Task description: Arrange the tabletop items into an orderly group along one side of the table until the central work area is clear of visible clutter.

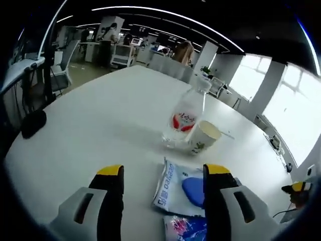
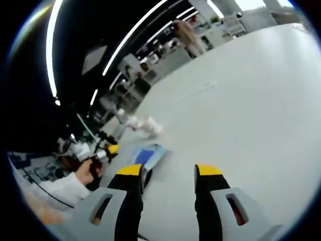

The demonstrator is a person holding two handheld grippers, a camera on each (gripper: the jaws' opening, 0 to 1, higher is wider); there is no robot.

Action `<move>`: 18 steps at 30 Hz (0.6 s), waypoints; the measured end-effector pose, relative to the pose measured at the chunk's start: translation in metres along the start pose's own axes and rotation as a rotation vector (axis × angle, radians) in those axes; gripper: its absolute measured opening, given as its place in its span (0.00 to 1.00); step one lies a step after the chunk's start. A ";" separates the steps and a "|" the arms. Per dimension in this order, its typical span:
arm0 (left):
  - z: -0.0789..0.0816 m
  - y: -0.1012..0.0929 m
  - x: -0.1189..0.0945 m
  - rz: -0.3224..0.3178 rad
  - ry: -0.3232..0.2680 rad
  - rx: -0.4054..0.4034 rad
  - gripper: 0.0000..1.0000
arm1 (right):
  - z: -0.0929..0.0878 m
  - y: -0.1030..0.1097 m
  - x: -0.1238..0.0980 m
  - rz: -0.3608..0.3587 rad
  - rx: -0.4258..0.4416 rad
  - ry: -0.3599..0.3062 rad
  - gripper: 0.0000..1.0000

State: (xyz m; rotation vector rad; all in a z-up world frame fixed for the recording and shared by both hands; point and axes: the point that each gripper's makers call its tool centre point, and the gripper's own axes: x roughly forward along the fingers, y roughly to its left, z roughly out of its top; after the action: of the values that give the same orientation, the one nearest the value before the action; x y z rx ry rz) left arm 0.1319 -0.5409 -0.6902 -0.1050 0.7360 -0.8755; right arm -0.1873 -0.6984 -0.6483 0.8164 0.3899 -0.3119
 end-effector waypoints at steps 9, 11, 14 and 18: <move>-0.015 0.002 0.005 -0.007 0.022 -0.034 0.62 | -0.005 0.014 0.018 0.036 -0.048 0.067 0.38; -0.017 0.003 0.007 -0.012 0.028 -0.037 0.60 | -0.008 0.017 0.026 0.042 -0.056 0.091 0.38; -0.022 0.004 0.010 -0.017 0.045 -0.030 0.58 | -0.010 0.024 0.041 0.065 -0.022 0.119 0.38; -0.028 0.007 0.012 -0.018 0.068 -0.047 0.53 | -0.022 0.040 0.068 0.109 -0.037 0.206 0.38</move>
State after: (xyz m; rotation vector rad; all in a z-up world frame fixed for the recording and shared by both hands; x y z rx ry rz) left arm 0.1238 -0.5398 -0.7205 -0.1247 0.8203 -0.8822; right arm -0.1147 -0.6639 -0.6669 0.8328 0.5401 -0.1185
